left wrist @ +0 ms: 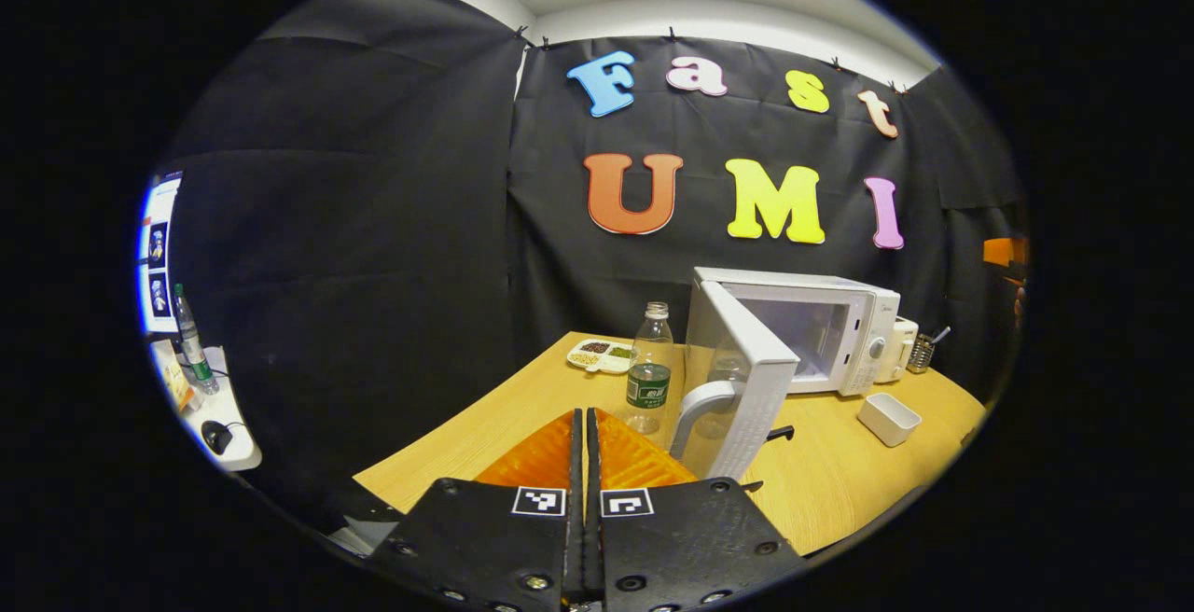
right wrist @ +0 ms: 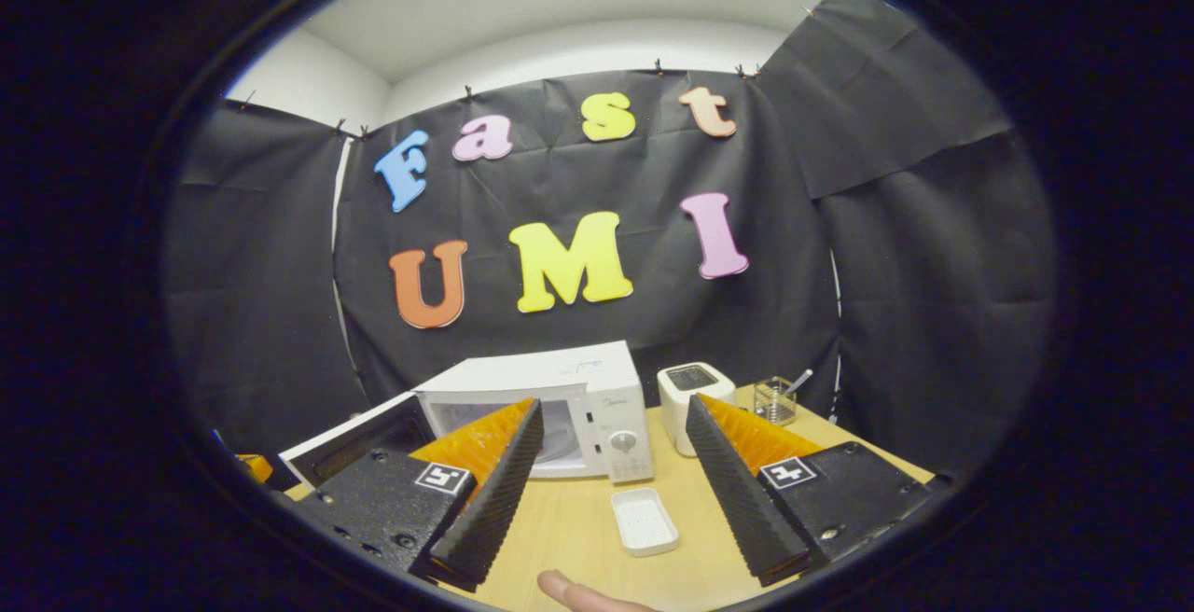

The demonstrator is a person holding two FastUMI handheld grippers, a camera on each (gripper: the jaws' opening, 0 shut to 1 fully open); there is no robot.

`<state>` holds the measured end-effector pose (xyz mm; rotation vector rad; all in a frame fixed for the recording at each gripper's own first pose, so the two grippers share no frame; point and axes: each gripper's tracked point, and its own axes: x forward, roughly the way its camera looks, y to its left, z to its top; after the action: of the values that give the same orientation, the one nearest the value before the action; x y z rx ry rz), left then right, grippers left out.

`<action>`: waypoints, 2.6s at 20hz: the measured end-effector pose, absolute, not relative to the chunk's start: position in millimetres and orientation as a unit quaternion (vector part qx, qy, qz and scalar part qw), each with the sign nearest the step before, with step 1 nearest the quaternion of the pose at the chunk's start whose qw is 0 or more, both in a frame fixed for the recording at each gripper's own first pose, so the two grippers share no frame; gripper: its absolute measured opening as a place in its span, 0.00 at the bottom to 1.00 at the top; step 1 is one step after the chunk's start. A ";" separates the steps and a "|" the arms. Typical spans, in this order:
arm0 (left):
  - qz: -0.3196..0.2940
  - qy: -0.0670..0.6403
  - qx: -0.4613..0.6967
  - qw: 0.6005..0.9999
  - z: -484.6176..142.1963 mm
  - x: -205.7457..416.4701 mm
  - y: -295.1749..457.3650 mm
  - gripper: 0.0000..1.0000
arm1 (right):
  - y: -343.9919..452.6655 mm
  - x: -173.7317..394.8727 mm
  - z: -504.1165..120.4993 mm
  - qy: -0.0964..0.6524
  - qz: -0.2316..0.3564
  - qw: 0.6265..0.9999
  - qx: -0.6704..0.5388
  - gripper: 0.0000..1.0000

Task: Open the microwave oven with the left hand, put the food in, and close the microwave oven.

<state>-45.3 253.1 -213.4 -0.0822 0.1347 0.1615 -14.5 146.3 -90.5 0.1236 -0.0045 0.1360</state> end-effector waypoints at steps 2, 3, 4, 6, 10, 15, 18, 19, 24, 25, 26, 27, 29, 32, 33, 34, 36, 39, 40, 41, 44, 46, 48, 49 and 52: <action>0.064 0.065 -0.052 0.994 -219.7 -36.1 248.0 0.00 | 141.4 -24.7 -88.8 0.000 0.065 0.997 0.044 0.98; 0.058 0.065 -0.055 0.995 -224.0 -30.1 247.5 0.00 | 142.0 -28.8 -88.1 0.001 0.069 0.997 0.035 0.98; 0.056 0.068 -0.055 0.995 -230.2 -23.9 246.4 0.00 | 143.8 -32.5 -86.1 -0.001 0.074 0.997 0.029 0.98; 0.042 0.072 -0.060 0.995 -240.2 -10.7 240.3 0.00 | 141.7 -36.2 -83.0 -0.006 0.075 0.997 0.034 0.98; 0.026 0.097 -0.065 0.993 -265.3 0.9 229.8 0.00 | 133.4 -40.5 -87.3 -0.003 0.078 0.996 0.044 0.98; 0.012 0.102 -0.037 0.994 -269.7 4.5 207.9 0.00 | 116.0 -43.5 -85.3 -0.009 0.070 0.996 0.055 0.98; -0.005 0.101 -0.044 0.994 -266.5 8.6 190.4 0.00 | 108.9 -45.1 -84.9 -0.012 0.068 0.996 0.049 0.98; -0.005 0.102 -0.041 0.994 -268.1 10.1 185.7 0.00 | 106.7 -45.8 -84.9 -0.012 0.068 0.996 0.048 0.98; -0.032 0.099 -0.033 0.994 -264.1 20.9 148.5 0.00 | 97.7 -51.0 -83.2 -0.016 0.066 0.997 0.047 0.98; -0.038 0.099 -0.030 0.994 -264.4 24.1 142.1 0.00 | 98.1 -51.9 -81.3 -0.019 0.069 0.996 0.045 0.85; -0.038 0.101 -0.029 0.994 -264.9 28.3 138.0 0.00 | 97.8 -53.4 -80.6 -0.021 0.071 0.996 0.043 0.98; -0.043 0.106 -0.032 0.993 -268.7 31.4 131.5 0.00 | 97.3 -54.5 -79.1 -0.024 0.072 0.996 0.043 0.98; -0.057 0.109 -0.035 0.992 -269.1 37.5 114.2 0.00 | 98.4 -56.5 -78.1 -0.028 0.077 0.996 0.040 0.98; -0.079 0.107 -0.033 0.991 -264.8 43.9 89.3 0.00 | 98.0 -60.7 -73.8 -0.039 0.079 0.996 0.027 0.98; -0.087 0.105 -0.032 0.990 -263.8 44.8 81.5 0.00 | 102.1 -64.2 -71.0 -0.044 0.087 0.995 0.026 0.98; -0.092 0.101 -0.030 0.990 -261.8 46.7 73.1 0.00 | 102.9 -65.6 -71.7 -0.045 0.092 0.994 0.027 0.98; -0.097 0.092 -0.028 0.991 -258.6 51.5 57.7 0.00 | 102.3 -68.3 -72.3 -0.046 0.097 0.994 0.023 0.98; -0.123 0.090 -0.033 0.988 -255.0 56.6 24.3 0.00 | 102.2 -73.4 -68.4 -0.060 0.110 0.992 0.024 0.98; -0.128 0.084 -0.029 0.988 -251.3 60.6 15.3 0.00 | 102.2 -74.5 -67.2 -0.064 0.114 0.991 0.026 0.98; -0.132 0.077 -0.025 0.988 -249.0 66.6 5.4 0.00 | 101.1 -75.6 -66.7 -0.067 0.116 0.991 0.026 0.98; -0.159 0.078 -0.028 0.984 -253.8 84.8 -29.0 0.11 | 92.5 -77.1 -68.2 -0.069 0.112 0.991 0.021 0.98; -0.177 0.078 -0.039 0.980 -254.2 98.2 -52.0 0.00 | 82.2 -79.4 -69.0 -0.069 0.099 0.993 0.015 0.98; -0.175 0.081 -0.026 0.981 -259.1 116.7 -62.5 0.00 | 75.8 -84.1 -66.7 -0.075 0.094 0.993 0.013 0.98; -0.178 0.085 -0.023 0.980 -263.1 125.5 -71.2 0.00 | 70.5 -85.0 -65.9 -0.077 0.090 0.993 0.012 0.98; -0.178 0.087 -0.028 0.980 -266.3 151.7 -87.3 0.00 | 53.7 -87.6 -64.8 -0.082 0.077 0.994 0.016 0.98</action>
<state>151.7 -87.3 -266.3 -0.0571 0.1746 -0.3579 -87.6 53.7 -64.8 0.0315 -0.1641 0.1538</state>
